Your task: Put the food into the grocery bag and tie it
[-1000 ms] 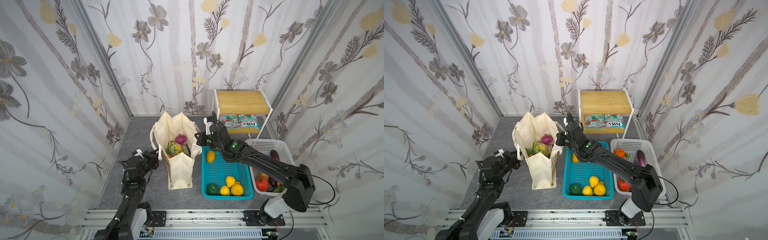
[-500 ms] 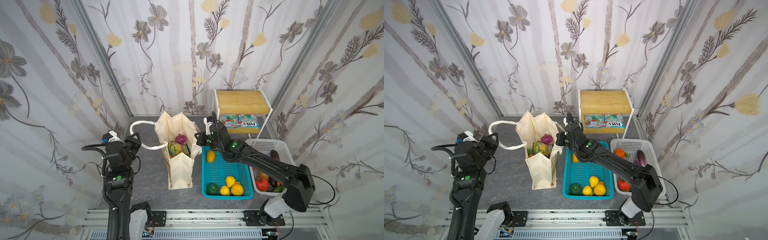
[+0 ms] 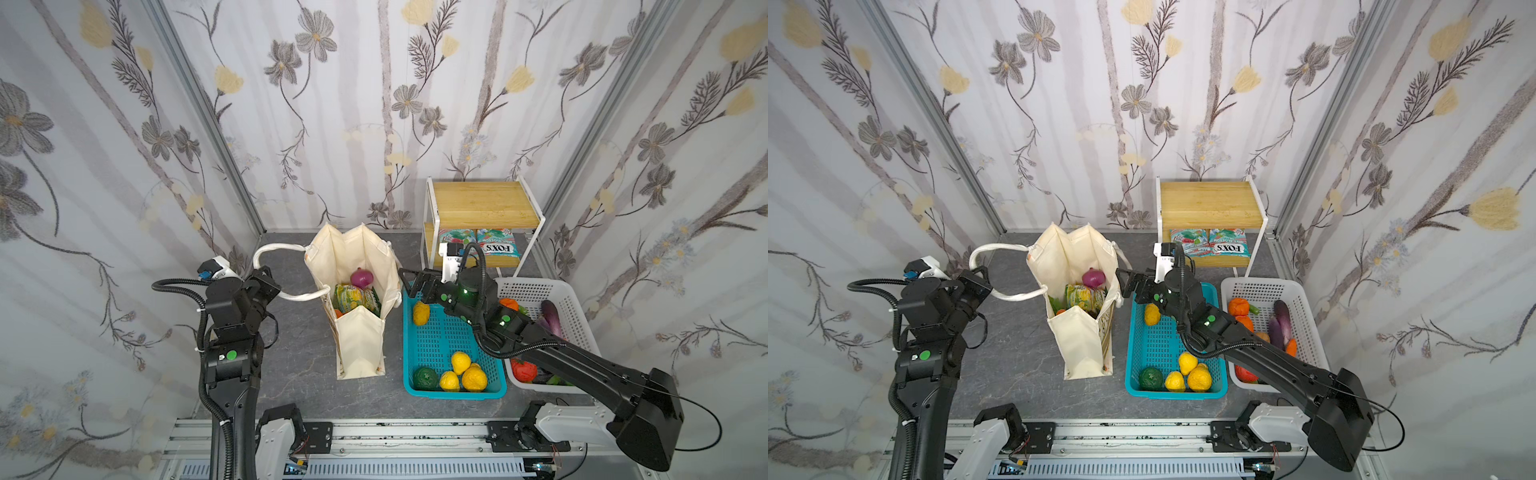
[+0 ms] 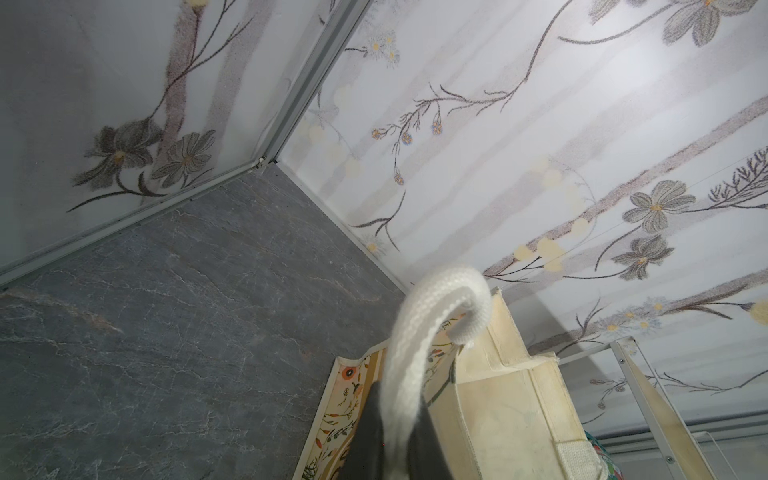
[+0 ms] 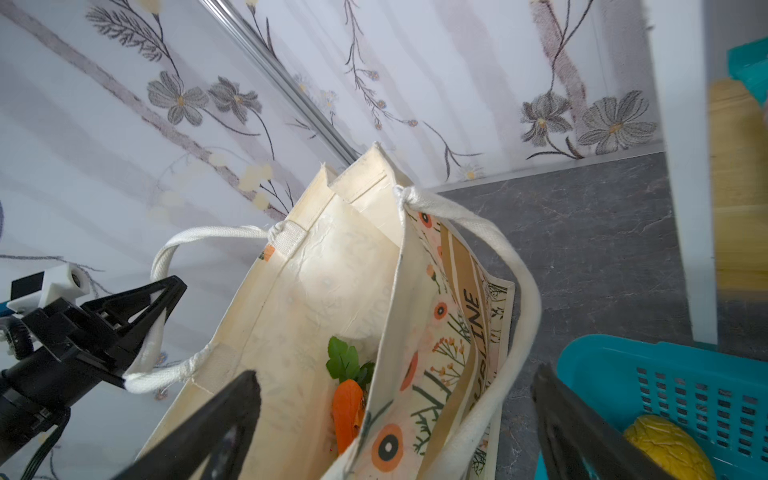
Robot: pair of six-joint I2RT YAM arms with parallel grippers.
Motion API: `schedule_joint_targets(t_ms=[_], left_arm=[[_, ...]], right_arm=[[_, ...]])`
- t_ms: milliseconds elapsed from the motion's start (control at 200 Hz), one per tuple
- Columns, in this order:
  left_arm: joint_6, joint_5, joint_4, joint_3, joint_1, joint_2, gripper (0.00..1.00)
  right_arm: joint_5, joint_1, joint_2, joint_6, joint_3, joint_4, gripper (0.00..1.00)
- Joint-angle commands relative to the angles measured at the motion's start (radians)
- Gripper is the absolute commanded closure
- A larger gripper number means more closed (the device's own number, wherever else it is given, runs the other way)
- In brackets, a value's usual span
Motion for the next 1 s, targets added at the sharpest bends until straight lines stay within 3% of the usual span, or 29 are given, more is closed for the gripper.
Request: schedule_joint_targets(t_ms=[0, 135, 235, 470, 625, 774, 919, 994], left_arm=[[0.014, -0.017, 0.015, -0.006, -0.003, -0.005, 1.0], [0.015, -0.011, 0.016, -0.008, -0.005, -0.01, 1.0], [0.015, -0.008, 0.016, -0.011, -0.008, -0.011, 1.0], [0.013, -0.005, 0.016, -0.011, -0.01, -0.009, 1.0], [0.012, -0.007, 0.016, -0.016, -0.011, -0.009, 1.0], [0.013, -0.006, 0.018, -0.018, -0.012, -0.01, 1.0], [0.012, -0.006, 0.018, -0.018, -0.012, -0.009, 1.0], [0.015, -0.004, 0.018, -0.018, -0.013, -0.011, 1.0]], right_arm=[[0.082, -0.051, -0.025, 0.159, -0.069, 0.135, 0.0], [-0.054, -0.136, -0.012, 0.364, -0.217, 0.298, 0.01], [-0.191, -0.18, 0.05, 0.511, -0.306, 0.517, 0.09], [-0.375, -0.184, 0.265, 0.665, -0.302, 0.75, 0.26], [-0.462, -0.168, 0.419, 0.8, -0.285, 0.927, 0.32], [-0.498, -0.136, 0.503, 0.835, -0.25, 0.988, 0.36], [-0.514, -0.11, 0.526, 0.787, -0.195, 0.878, 0.55], [-0.513, -0.11, 0.519, 0.774, -0.19, 0.863, 0.84]])
